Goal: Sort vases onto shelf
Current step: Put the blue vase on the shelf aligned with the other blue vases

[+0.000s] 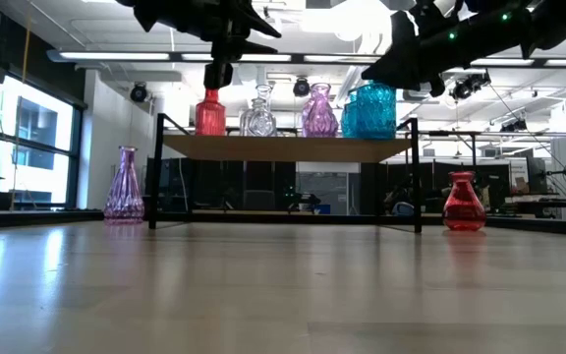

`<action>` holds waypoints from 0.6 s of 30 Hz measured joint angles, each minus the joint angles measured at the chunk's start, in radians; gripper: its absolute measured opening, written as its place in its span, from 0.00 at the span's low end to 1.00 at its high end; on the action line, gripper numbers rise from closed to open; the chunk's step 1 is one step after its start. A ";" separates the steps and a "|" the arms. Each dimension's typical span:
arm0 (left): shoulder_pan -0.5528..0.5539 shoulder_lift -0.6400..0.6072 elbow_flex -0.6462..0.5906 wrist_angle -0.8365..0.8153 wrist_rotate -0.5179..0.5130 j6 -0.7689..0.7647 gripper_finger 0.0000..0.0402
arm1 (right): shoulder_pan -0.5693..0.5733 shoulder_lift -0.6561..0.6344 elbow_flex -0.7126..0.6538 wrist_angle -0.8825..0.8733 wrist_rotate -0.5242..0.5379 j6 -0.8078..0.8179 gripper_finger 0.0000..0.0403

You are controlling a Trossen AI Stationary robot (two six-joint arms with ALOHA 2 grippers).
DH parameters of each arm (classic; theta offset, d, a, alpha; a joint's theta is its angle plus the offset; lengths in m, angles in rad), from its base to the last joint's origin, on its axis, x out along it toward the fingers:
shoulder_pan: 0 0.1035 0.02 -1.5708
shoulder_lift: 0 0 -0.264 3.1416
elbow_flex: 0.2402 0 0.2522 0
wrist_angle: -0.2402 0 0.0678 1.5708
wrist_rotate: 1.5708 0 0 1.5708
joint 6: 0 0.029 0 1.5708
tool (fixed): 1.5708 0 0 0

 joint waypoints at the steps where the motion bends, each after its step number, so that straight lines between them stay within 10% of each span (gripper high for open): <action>1: 0.000 0.000 0.000 0.000 0.000 0.000 0.21 | 0.000 0.000 0.000 -0.001 0.007 0.000 0.23; 18: 0.000 0.000 0.000 0.000 0.000 0.019 0.21 | -0.023 0.000 -0.002 -0.005 0.031 0.060 0.28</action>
